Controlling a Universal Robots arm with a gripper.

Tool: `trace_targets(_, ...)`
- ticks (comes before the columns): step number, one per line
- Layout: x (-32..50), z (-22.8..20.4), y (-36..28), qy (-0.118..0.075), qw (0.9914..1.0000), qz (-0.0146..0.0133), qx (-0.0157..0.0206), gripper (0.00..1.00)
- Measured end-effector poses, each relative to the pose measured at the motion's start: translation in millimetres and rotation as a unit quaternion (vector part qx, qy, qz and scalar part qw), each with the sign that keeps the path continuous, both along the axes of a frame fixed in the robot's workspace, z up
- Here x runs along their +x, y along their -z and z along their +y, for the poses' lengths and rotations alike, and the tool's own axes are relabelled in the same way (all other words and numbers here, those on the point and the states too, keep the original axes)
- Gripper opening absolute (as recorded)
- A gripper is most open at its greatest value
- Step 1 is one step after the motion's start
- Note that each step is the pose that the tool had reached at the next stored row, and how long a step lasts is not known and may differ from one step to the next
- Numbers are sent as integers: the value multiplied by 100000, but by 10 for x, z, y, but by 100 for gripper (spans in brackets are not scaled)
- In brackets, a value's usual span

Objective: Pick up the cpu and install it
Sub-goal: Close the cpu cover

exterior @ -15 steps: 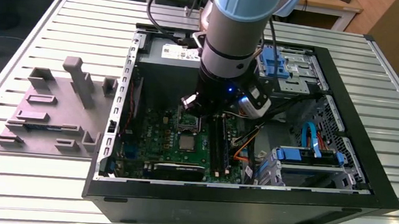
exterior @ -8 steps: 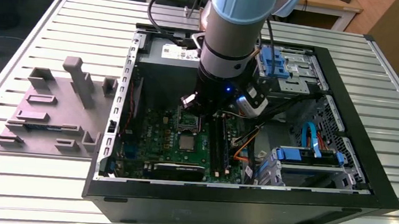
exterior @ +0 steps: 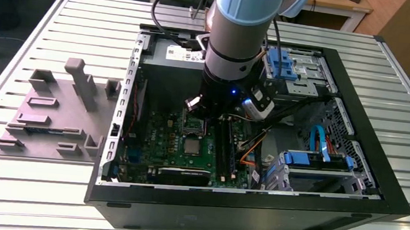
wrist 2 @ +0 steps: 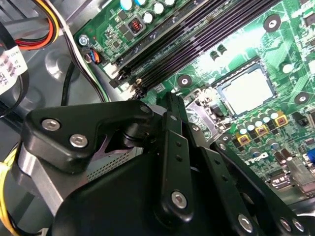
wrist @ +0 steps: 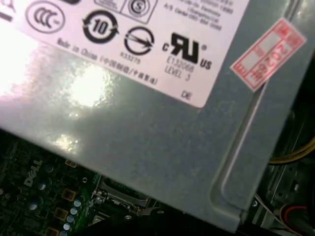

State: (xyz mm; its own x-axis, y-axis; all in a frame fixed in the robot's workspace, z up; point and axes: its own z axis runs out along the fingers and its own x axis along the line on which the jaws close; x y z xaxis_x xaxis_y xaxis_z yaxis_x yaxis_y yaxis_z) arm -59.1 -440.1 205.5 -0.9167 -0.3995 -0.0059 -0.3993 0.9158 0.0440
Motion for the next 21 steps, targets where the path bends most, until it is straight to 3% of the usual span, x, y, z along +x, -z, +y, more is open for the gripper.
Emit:
trace_targets(5, -7, 30, 15, -6, 100000, 5, -12, 11)
trace_targets(21, -50, 27, -5, -7, 100000, -54, -4, 11)
